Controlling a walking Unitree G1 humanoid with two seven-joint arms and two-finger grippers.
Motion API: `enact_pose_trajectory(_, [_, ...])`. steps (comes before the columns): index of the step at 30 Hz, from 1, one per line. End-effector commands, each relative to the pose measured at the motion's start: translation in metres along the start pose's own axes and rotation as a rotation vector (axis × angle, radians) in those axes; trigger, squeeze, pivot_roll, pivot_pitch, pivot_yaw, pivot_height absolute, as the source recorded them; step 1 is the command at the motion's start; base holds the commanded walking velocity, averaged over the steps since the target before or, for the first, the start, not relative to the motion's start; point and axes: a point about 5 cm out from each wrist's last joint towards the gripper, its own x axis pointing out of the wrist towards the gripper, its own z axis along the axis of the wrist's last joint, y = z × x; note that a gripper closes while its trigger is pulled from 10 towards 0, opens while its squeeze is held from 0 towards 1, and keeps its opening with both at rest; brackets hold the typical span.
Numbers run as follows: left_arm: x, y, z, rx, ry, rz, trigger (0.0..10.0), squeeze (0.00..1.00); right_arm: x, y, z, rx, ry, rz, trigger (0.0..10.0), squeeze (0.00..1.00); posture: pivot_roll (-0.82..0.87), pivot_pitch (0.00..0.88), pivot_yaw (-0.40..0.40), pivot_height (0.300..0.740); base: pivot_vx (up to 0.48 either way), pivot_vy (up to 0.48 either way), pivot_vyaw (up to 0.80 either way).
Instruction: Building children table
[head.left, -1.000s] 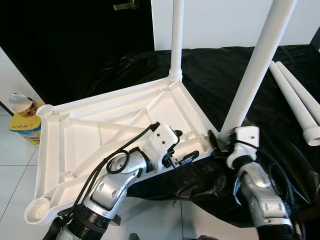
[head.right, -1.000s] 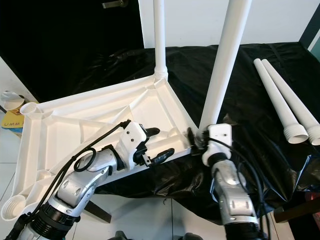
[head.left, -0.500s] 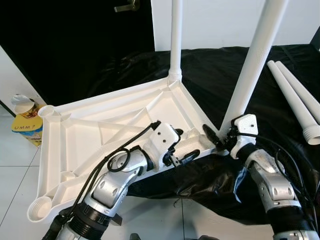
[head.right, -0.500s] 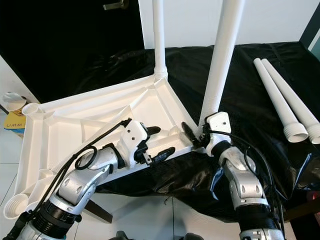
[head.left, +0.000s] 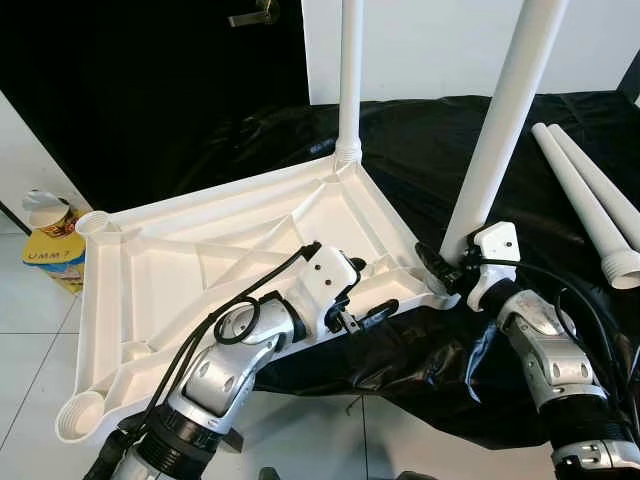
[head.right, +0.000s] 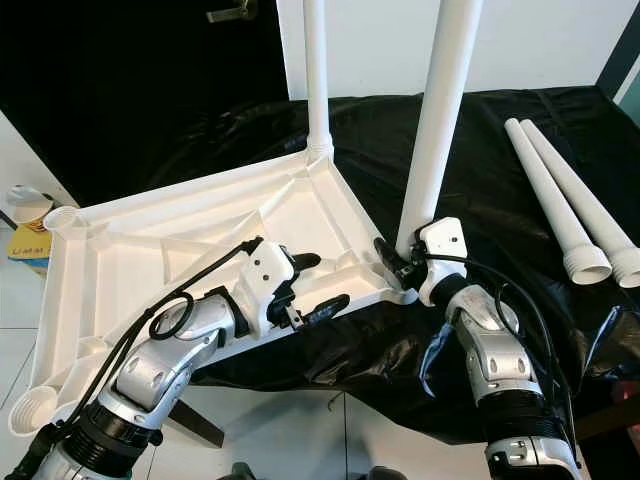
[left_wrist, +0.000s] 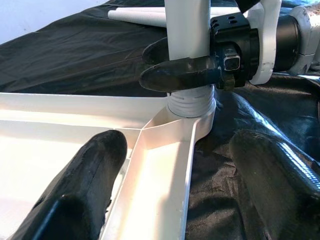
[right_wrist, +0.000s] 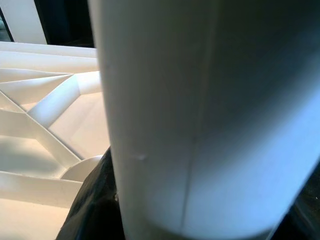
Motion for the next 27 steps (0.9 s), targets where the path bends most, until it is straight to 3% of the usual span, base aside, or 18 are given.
enact_pose_trajectory(1, [-0.002,-0.002,-0.003,0.004,0.008,-0.036,10.0,0.0,-0.002,0.01,-0.019,0.039,0.086,-0.01,10.0,0.0,0.0,0.022,0.035,0.74,0.0,0.0,0.0])
enact_pose_trajectory(3, [-0.002,-0.002,-0.003,0.004,0.008,-0.036,10.0,0.0,-0.002,0.01,-0.019,0.039,0.086,-0.01,10.0,0.0,0.0,0.022,0.035,0.74,0.0,0.0,0.0])
enact_pose_trajectory(6, [-0.001,-0.004,-0.003,0.003,0.01,-0.045,10.0,0.0,-0.002,0.013,-0.025,0.058,0.111,-0.166,10.0,0.0,0.0,0.021,0.033,0.74,0.0,0.0,0.0])
enact_pose_trajectory(13, [-0.001,-0.005,-0.004,0.002,0.011,-0.05,10.0,0.0,-0.005,0.017,-0.028,0.108,0.129,-0.318,10.0,0.0,0.0,0.022,0.031,0.74,0.0,0.0,0.0])
enact_pose_trajectory(15, [-0.001,-0.006,-0.004,0.0,0.011,-0.052,10.0,0.0,-0.008,0.017,-0.03,0.135,0.144,-0.455,10.0,0.0,0.0,0.021,0.028,0.74,0.0,0.0,0.0])
enact_pose_trajectory(17, [-0.001,-0.006,-0.004,0.0,0.011,-0.052,10.0,0.0,-0.008,0.017,-0.03,0.135,0.144,-0.455,10.0,0.0,0.0,0.021,0.028,0.74,0.0,0.0,0.0])
enact_pose_trajectory(18, [-0.002,-0.007,-0.004,-0.001,0.011,-0.053,10.0,0.0,-0.01,0.018,-0.031,0.146,0.15,-0.541,10.0,0.0,0.0,0.021,0.026,0.74,0.0,0.0,0.0])
enact_pose_trajectory(21, [-0.002,-0.007,-0.004,-0.001,0.012,-0.054,10.0,0.0,-0.011,0.02,-0.032,0.164,0.159,-0.617,10.0,0.0,0.01,0.02,0.019,0.74,0.0,0.0,0.0])
enact_pose_trajectory(24, [-0.002,-0.008,-0.004,-0.003,0.012,-0.05,10.0,0.0,-0.011,0.031,-0.03,0.197,0.159,-0.731,10.0,0.0,0.01,0.021,0.018,0.74,0.0,0.0,0.0])
enact_pose_trajectory(27, [-0.002,-0.009,-0.005,-0.006,0.011,-0.051,10.0,0.0,-0.008,0.042,-0.028,0.224,0.151,-0.726,10.0,0.0,0.0,0.021,0.019,0.74,0.0,0.0,0.0])
